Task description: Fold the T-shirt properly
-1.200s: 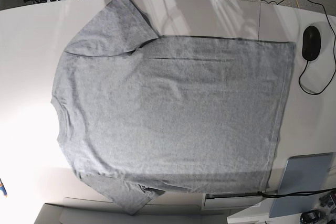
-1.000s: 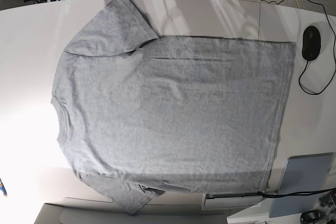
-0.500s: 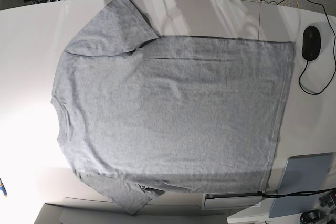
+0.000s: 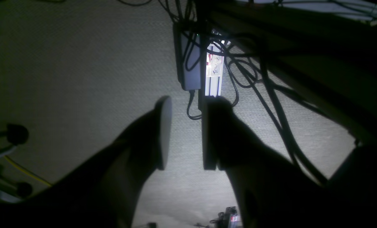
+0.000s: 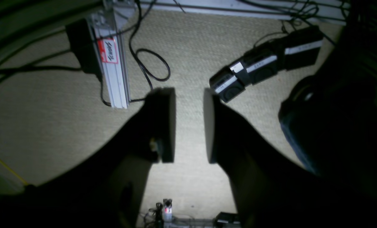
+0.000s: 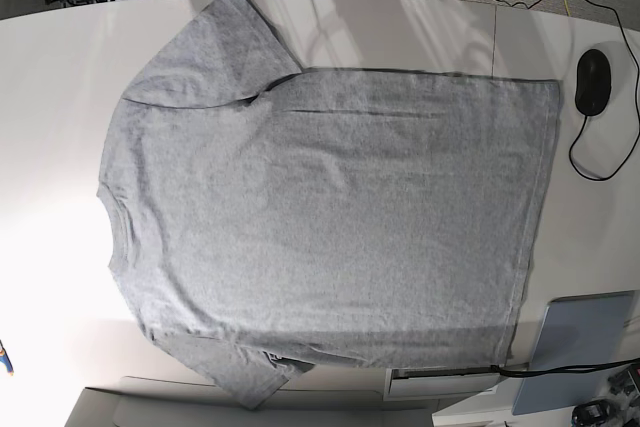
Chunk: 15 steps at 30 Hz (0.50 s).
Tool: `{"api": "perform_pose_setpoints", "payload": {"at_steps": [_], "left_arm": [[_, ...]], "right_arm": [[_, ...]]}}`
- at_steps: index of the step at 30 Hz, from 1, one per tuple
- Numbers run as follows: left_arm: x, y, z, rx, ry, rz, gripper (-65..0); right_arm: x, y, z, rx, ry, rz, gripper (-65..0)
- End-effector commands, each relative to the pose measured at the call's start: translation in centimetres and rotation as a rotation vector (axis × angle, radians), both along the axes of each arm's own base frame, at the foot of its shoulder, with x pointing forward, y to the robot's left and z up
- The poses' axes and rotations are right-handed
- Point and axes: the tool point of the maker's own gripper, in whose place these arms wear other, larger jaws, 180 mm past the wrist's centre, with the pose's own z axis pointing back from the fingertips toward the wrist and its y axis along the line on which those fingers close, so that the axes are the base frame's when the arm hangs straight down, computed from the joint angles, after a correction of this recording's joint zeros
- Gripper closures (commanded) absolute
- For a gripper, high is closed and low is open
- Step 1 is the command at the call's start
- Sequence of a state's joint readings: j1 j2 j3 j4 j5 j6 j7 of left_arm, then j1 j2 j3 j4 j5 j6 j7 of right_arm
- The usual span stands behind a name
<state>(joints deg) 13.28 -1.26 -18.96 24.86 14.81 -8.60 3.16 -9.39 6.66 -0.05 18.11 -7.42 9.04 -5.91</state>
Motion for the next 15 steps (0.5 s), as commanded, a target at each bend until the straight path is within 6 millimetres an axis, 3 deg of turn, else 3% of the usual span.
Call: {"api": "perform_pose_setpoints", "payload": {"at_steps": [1,10,15], "left_arm": [[-0.6,-0.2,0.2,-0.005,0.000,-0.013,-18.3],[-1.9,-1.9,2.1,-0.036,-0.042,-0.092,-18.3],[-2.4,-1.3,3.9,-0.031,-0.092,-0.080,-18.3]], "right_arm": [[-0.7,-0.6,0.2,-0.006,0.004,-0.001,-15.9],[-1.7,-2.3,2.1,-0.042,-0.062,0.052,-15.9],[-2.5,-3.3,3.7,-0.061,-0.090,0.088,-15.9]]}}
